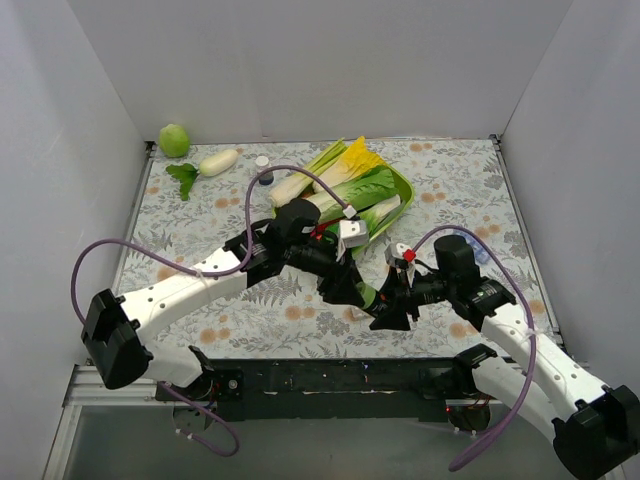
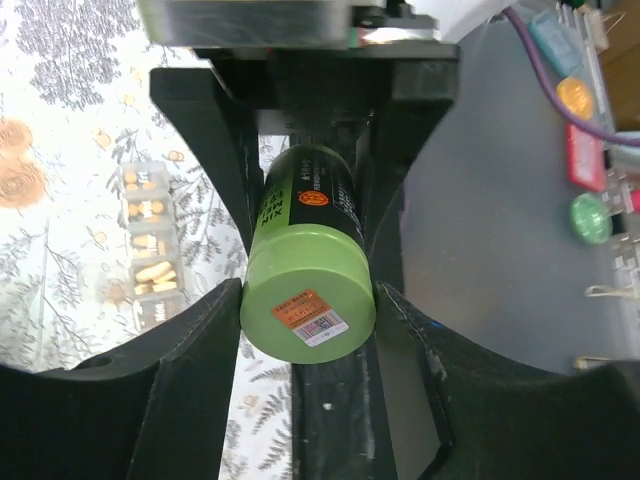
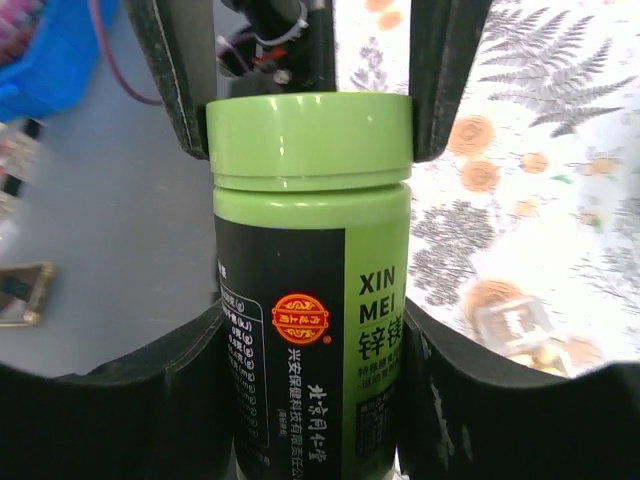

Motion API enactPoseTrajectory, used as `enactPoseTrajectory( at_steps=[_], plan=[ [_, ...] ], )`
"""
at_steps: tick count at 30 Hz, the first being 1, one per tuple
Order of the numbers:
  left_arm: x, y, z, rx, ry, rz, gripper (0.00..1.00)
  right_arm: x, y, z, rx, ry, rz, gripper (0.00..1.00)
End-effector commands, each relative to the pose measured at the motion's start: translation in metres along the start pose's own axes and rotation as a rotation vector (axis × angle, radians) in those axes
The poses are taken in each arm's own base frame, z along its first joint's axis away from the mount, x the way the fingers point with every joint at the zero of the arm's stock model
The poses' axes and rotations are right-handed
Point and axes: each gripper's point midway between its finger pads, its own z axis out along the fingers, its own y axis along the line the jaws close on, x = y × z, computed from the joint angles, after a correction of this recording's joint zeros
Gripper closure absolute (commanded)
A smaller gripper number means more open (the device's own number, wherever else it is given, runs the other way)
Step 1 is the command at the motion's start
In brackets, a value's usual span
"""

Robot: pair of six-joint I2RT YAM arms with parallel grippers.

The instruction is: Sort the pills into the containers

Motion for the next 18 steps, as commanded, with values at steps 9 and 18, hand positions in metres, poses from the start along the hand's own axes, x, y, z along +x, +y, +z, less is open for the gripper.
enactPoseTrajectory(
  at_steps=[9,18],
  plan=[
    [-0.056,-0.017,-0.050,-0.190,-0.423,0.185,0.02,-0.040,0.017,-0.005,-0.130,-0.165,-0.040,0.99],
    [-0.081,-0.027,-0.093,-0.281,-0.626,-0.107,0.02,-0.046,0.009,-0.013,-0.036,-0.134,-0.228,0.99]
  ],
)
